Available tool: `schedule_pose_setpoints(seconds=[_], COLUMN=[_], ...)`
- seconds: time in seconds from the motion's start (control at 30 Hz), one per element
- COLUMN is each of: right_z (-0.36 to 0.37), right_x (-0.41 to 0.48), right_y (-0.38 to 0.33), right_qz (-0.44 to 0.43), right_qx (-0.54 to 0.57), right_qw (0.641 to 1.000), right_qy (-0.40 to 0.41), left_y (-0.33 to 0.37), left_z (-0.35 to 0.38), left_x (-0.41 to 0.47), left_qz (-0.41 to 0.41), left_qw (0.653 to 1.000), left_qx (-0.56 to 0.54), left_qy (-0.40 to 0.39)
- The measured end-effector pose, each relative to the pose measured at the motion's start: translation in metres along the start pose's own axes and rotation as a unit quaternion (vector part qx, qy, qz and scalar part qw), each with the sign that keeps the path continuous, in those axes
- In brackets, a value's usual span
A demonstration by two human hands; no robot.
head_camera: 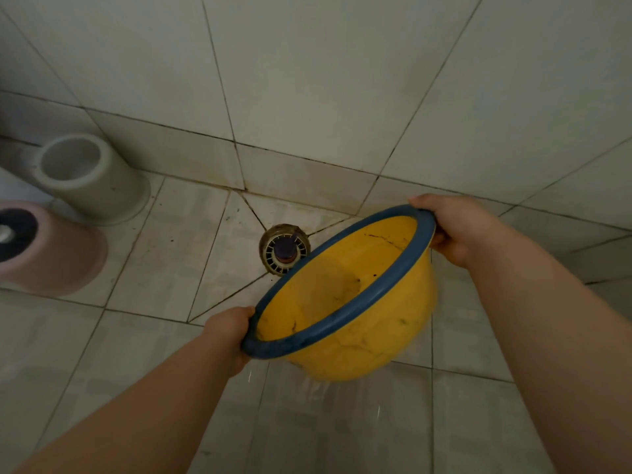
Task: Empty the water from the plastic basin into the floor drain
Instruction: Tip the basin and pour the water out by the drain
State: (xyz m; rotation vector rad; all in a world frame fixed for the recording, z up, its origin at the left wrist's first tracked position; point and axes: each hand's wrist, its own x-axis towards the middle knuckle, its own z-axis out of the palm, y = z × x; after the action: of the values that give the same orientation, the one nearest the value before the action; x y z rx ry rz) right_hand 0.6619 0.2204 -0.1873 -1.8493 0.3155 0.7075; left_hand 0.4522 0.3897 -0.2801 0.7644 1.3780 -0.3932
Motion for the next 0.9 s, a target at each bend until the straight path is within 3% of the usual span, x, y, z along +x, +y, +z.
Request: schedule_pose_setpoints(seconds=[0.9], right_z=[0.006], right_x=[0.001], right_y=[-0.012], right_qz=[-0.026], right_qx=[-0.016], right_qw=[0.999], right_qy=[0.019], left_y=[-0.001], left_z=[0.010], left_x=[0.001], left_qz=[-0.018], left_qw=[1.000], left_qx=[-0.012], left_qy=[-0.014])
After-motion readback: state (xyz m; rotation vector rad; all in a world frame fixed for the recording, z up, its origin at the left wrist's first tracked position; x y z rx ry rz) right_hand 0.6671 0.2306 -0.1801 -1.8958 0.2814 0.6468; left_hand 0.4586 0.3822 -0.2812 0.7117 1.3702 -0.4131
